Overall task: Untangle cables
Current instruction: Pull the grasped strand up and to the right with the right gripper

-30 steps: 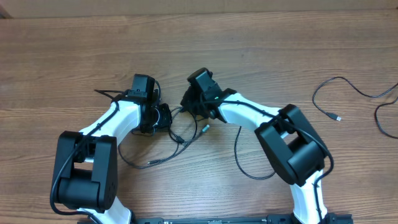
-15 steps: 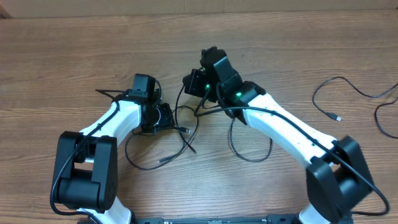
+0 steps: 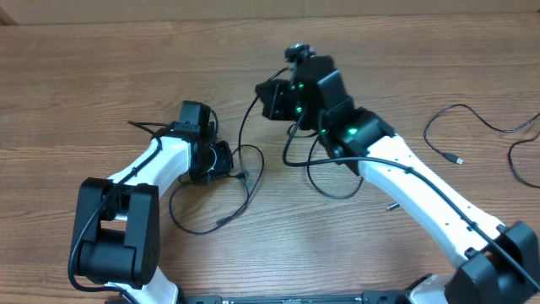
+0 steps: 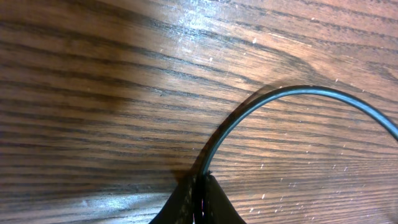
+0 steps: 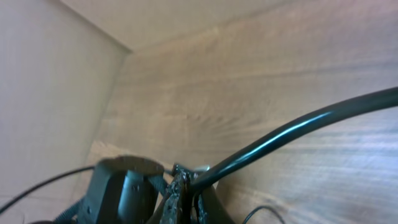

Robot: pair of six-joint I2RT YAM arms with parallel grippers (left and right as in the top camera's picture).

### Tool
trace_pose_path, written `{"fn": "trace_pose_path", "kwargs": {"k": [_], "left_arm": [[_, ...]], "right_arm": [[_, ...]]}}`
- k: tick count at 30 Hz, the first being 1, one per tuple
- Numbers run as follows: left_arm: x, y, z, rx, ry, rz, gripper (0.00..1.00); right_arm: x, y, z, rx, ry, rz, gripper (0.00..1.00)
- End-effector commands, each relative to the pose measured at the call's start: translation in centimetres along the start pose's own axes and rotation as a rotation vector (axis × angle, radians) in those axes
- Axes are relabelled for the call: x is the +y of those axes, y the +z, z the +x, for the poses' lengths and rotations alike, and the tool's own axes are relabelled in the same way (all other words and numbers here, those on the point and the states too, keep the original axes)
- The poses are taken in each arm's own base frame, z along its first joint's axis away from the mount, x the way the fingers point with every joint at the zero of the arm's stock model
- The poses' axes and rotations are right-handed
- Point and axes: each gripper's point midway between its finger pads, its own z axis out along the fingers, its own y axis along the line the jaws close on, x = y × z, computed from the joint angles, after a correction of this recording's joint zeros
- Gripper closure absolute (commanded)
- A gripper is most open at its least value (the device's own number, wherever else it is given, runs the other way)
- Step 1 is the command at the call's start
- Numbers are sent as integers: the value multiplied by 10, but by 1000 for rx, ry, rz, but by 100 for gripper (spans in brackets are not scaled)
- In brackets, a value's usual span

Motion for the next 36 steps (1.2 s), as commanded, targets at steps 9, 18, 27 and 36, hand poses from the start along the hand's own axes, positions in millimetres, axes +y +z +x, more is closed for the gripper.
{"fn": "trace_pose_path", "kwargs": {"k": [9,18,27,36], "left_arm": [[43,33,45,146,-30,-147,91],[42,34,42,138,-28,-143,89],[41,34,41,133,-28,-141,87],[41,34,41,132,-34,-142,85]], "right_arm": [[-53,-25,-48,-81,33,78,96],[-146,-57,-48,-20,193,303,96],[-244,-116,-47,-30,374,585,96],[-302,-165,-41,-57,483,784,69]]}}
